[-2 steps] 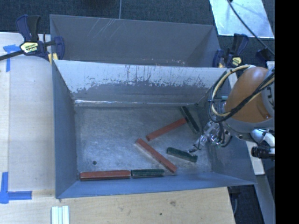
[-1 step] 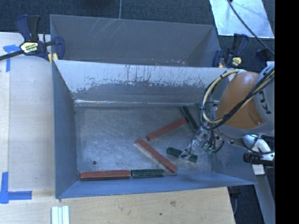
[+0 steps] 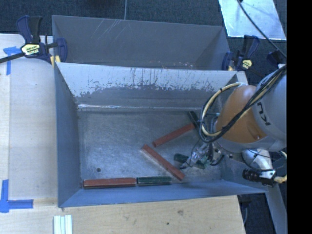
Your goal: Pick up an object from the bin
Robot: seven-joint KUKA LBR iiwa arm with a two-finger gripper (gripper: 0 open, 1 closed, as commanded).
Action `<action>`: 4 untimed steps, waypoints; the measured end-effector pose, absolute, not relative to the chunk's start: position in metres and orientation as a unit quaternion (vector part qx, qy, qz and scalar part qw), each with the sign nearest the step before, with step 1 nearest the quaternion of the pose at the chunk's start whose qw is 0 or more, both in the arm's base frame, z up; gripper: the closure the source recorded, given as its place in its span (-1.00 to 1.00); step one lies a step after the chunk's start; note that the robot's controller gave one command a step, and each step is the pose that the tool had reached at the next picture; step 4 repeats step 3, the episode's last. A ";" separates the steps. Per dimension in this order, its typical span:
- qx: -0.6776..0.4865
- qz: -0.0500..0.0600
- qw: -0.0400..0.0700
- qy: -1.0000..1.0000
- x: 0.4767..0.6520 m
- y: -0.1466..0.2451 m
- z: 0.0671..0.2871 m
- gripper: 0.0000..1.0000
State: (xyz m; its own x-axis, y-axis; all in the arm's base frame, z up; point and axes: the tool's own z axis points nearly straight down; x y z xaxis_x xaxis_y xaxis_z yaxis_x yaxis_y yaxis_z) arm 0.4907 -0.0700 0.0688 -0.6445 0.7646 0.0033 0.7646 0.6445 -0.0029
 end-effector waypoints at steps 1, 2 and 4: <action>-0.420 0.000 0.001 -0.907 0.491 -0.071 0.069 -1.00; -0.420 0.000 -0.002 -0.908 0.493 -0.071 0.071 1.00; -0.419 -0.001 -0.005 -0.908 0.495 -0.072 0.156 1.00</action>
Offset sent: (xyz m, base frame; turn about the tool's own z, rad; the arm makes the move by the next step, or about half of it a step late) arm 0.0000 0.0000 0.0000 0.0000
